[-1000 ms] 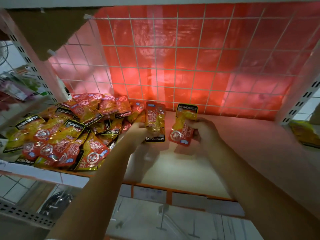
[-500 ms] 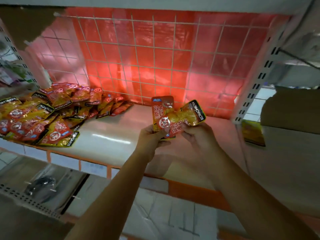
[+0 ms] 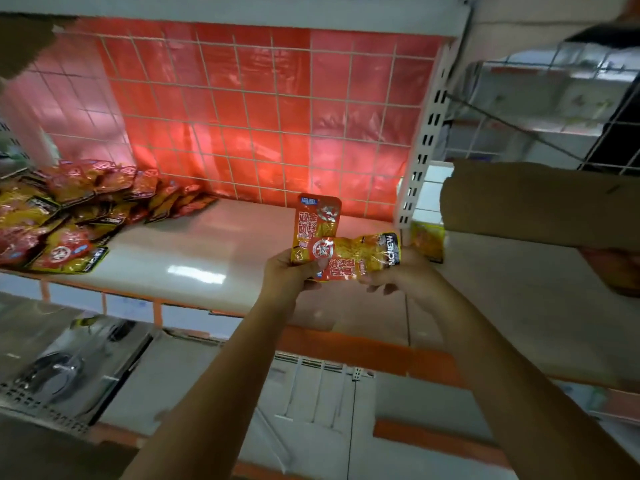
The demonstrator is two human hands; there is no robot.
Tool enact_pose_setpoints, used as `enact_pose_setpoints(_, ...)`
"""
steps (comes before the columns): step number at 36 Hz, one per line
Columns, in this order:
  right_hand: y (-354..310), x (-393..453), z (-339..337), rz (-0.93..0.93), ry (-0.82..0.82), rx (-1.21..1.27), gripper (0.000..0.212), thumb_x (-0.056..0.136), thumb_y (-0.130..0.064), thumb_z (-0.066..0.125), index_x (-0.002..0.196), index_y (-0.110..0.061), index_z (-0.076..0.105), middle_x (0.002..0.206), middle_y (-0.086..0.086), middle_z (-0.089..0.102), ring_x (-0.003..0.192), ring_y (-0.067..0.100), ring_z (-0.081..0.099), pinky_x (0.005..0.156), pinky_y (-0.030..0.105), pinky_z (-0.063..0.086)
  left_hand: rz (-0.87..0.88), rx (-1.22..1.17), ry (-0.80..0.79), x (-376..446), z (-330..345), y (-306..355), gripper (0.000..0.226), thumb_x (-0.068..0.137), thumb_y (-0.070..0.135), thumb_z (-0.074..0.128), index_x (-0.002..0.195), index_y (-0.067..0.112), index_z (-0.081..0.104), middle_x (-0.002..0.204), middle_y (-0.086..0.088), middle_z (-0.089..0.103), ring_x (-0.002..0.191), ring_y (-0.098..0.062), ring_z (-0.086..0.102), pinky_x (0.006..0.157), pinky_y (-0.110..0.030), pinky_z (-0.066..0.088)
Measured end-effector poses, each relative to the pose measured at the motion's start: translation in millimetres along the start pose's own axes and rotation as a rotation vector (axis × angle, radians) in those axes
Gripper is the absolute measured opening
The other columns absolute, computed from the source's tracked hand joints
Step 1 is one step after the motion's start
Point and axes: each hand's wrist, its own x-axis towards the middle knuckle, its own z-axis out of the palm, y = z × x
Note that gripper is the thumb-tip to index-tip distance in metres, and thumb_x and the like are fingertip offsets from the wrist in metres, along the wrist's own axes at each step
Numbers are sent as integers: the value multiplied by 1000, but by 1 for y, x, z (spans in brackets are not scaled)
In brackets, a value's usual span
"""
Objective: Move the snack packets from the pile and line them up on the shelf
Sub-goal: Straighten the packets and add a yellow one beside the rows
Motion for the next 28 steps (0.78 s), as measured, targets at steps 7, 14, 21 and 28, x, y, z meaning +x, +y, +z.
enact_pose_setpoints(7, 9, -23, -23, -16, 127, 118, 37, 67, -33, 77, 100, -19, 71, 104, 1, 70, 97, 16, 64, 85, 32, 48, 9, 94, -85, -8, 10, -5, 17, 78, 0, 69, 85, 15, 66, 70, 9, 71, 61, -4, 66, 49, -18, 49)
enact_pose_setpoints(14, 27, -44, -56, 4, 103, -174, 23, 70, 1, 76, 65, 4, 53, 68, 11, 49, 65, 19, 47, 62, 28, 33, 2, 116, -123, -28, 51, -14, 14, 80, 2, 69, 90, 10, 66, 72, 11, 69, 58, 1, 65, 46, -12, 46)
enact_pose_setpoints(21, 62, -76, -112, -34, 302, -37, 22, 71, 5, 73, 61, -4, 55, 60, 9, 47, 52, 8, 44, 49, 20, 33, -68, 48, -117, -44, 124, -27, 8, 87, 16, 63, 93, 12, 66, 81, 4, 69, 70, -8, 65, 54, -17, 51)
enact_pose_setpoints(28, 105, -110, -199, -18, 507, 284, 25, 76, 5, 69, 58, -5, 53, 55, 8, 51, 49, 11, 52, 45, 20, 42, -55, -26, -67, -53, 225, -40, 6, 89, 17, 60, 92, 14, 65, 83, -1, 69, 71, -12, 65, 49, -19, 49)
